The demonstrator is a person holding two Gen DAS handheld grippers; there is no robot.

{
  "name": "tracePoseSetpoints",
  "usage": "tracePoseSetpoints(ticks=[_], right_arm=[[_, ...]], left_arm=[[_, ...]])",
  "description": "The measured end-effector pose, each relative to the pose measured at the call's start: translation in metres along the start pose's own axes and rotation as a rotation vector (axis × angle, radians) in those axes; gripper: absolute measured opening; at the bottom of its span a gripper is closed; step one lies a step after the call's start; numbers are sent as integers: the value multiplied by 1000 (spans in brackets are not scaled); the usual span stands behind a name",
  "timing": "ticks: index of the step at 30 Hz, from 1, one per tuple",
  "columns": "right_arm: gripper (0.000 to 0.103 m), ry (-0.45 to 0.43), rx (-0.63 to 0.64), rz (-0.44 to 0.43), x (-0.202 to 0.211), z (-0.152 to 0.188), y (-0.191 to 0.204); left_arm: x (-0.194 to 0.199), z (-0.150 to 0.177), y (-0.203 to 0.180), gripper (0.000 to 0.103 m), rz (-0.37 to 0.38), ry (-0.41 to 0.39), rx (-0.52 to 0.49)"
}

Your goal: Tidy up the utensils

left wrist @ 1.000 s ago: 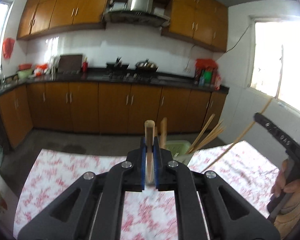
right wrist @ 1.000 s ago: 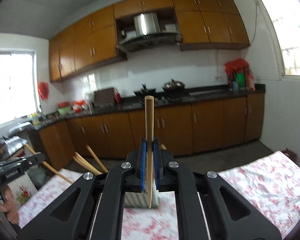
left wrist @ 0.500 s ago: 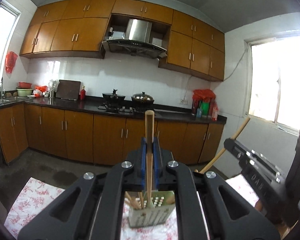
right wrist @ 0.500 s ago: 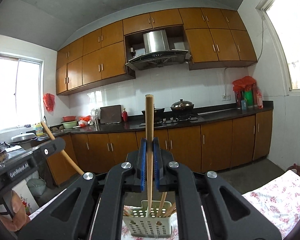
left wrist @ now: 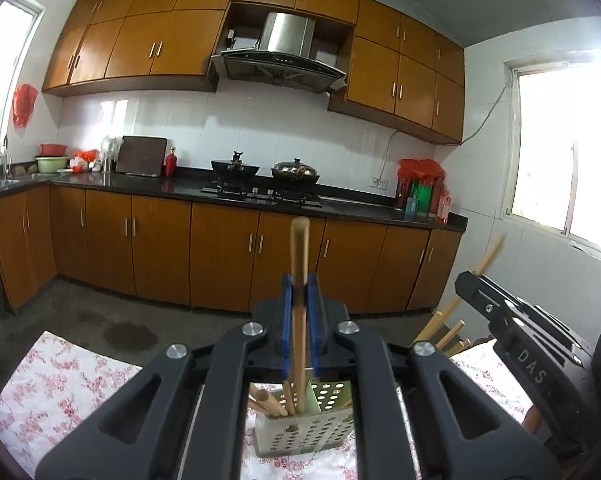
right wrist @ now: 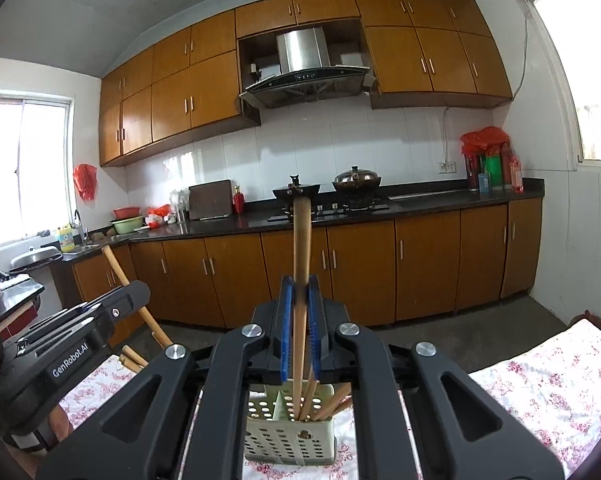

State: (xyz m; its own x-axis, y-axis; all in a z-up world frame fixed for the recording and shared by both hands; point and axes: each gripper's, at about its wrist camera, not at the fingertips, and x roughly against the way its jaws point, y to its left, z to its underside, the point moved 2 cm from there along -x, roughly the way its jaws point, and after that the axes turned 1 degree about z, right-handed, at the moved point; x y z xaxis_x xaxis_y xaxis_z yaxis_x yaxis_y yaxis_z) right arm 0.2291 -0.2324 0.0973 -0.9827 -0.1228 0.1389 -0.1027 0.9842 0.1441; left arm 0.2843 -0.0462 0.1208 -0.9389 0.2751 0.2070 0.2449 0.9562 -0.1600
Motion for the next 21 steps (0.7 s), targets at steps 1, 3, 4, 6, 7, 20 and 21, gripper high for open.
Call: tracePoseSetpoints(ticks=[1, 3, 4, 6, 7, 20, 21], right_arm=[[30, -3, 3, 4, 2, -1, 0], [41, -30, 8, 18, 15, -5, -3], [42, -36, 12, 22, 19, -8, -4], [49, -46, 30, 47, 32, -11, -6], [62, -55, 34, 59, 39, -12, -8], [101, 16, 41, 162, 109, 42, -13], [101, 39, 33, 157, 112, 49, -12]], left_arm=[[2, -1, 2, 26, -3, -4, 1], [11, -4, 5, 40, -10, -25, 2], [18, -6, 7, 46, -13, -39, 2], [33, -8, 12, 56, -21, -55, -3], [41, -8, 14, 63, -28, -60, -6], [153, 60, 32, 99, -153, -57, -96], [157, 67, 32, 99, -157, -49, -99]])
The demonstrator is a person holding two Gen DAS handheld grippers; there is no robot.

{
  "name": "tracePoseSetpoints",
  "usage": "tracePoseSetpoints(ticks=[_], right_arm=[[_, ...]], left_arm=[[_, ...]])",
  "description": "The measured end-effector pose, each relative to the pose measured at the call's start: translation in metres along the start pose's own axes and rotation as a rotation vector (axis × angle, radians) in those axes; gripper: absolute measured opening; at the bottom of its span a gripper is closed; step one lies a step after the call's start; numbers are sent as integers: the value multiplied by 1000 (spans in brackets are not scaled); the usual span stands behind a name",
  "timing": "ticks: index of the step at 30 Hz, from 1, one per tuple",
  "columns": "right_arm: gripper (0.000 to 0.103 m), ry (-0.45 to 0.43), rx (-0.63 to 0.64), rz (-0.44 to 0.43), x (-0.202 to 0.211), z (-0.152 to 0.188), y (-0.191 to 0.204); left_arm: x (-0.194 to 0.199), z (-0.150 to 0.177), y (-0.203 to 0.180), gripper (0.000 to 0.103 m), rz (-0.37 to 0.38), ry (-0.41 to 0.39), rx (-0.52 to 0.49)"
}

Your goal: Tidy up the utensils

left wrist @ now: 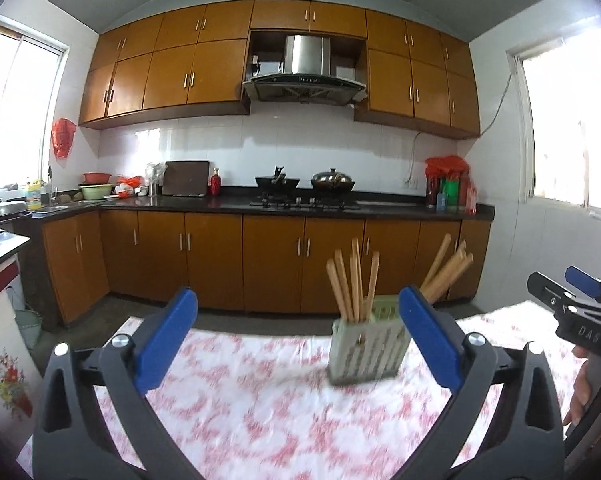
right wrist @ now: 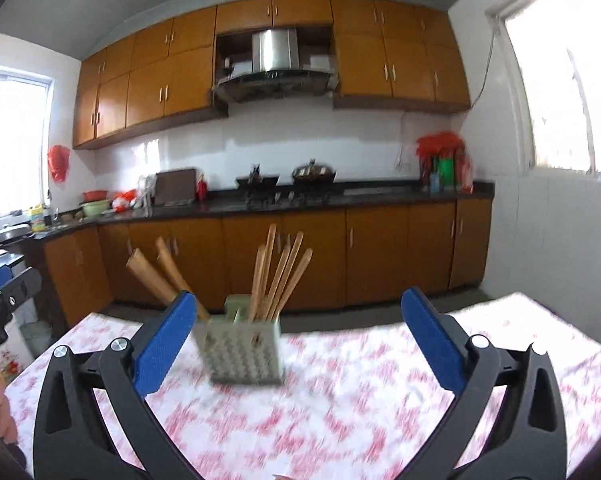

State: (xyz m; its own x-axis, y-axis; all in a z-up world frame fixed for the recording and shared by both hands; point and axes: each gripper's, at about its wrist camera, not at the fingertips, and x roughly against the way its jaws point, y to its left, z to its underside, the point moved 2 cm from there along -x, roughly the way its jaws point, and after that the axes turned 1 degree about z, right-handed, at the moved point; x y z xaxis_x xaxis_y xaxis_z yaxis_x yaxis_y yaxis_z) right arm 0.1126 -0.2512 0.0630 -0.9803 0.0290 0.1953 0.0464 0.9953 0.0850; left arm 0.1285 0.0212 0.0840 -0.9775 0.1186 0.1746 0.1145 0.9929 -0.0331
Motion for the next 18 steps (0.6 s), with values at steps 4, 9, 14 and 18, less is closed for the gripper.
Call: tracePoseSetpoints(ticks=[4, 9, 14, 18], right_arm=[[101, 32, 13, 1, 10, 26, 7], [101, 82, 69, 36, 19, 55, 18], [101, 141, 63, 19, 20, 78, 19], [101, 182, 44, 5, 19, 90, 15]], left_arm=[[14, 26, -1, 99, -45, 36, -18], [21, 53, -4, 99, -52, 94, -27], [22, 74, -7, 99, -66, 137, -42], [20, 88, -9, 99, -61, 177, -31]])
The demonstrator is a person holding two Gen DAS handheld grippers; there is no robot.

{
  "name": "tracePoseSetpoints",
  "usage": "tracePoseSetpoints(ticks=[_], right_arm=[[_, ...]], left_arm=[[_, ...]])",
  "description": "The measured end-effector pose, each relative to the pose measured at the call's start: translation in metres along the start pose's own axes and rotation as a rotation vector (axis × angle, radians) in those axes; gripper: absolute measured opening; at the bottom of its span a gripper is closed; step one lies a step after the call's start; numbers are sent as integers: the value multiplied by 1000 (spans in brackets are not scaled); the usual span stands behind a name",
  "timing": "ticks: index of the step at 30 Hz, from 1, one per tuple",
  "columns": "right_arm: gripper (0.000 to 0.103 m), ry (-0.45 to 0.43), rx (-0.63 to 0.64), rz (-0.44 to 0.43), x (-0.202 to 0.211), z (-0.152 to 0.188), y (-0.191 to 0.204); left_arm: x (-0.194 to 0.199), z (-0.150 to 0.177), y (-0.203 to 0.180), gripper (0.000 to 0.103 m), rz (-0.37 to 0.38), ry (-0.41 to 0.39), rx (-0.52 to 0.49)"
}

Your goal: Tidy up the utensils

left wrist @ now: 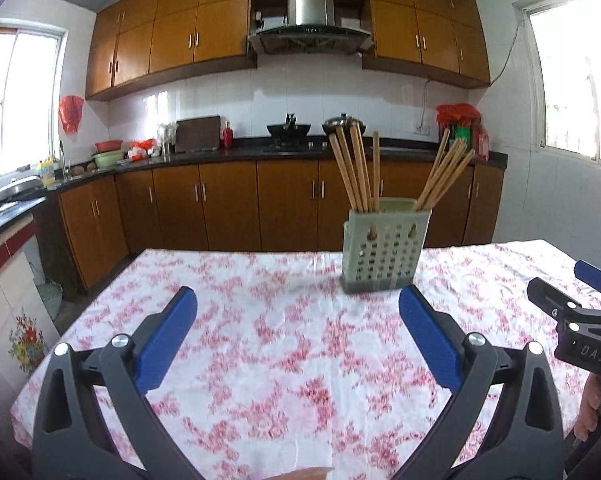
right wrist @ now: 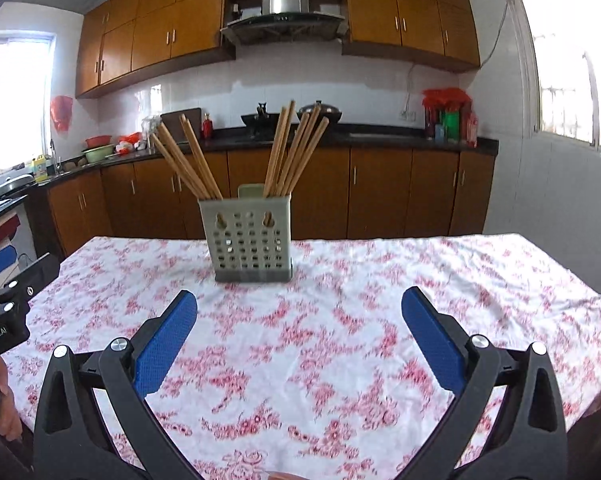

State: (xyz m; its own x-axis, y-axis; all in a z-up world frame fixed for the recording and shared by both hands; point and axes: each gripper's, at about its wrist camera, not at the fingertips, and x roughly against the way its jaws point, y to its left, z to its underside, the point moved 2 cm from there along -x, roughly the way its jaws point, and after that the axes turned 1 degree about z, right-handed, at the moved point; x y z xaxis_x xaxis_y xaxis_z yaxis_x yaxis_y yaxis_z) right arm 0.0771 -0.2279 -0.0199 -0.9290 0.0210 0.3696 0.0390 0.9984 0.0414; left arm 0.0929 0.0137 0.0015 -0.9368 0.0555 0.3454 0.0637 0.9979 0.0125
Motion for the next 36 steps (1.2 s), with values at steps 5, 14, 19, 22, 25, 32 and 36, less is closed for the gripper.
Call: tracePoseSetpoints(ticks=[5, 14, 19, 22, 25, 32, 36], right_arm=[[101, 21, -15, -12, 0, 5, -2], [101, 26, -13, -7, 1, 9, 1], [101, 30, -16, -5, 1, 9, 0], [101, 30, -17, -6, 1, 9, -1], [101, 31, -17, -7, 1, 9, -1], [101, 27, -19, -2, 1, 8, 0], [101, 25, -19, 0, 1, 7, 1]], left_arm=[[-5, 9, 1, 99, 1, 34, 11], [-6, 11, -3, 99, 9, 41, 13], [-7, 11, -3, 99, 11, 44, 13], [-7, 12, -4, 99, 13, 46, 13], [-7, 12, -5, 99, 13, 46, 12], [-6, 11, -6, 99, 17, 47, 11], [-7, 11, -6, 99, 17, 48, 11]])
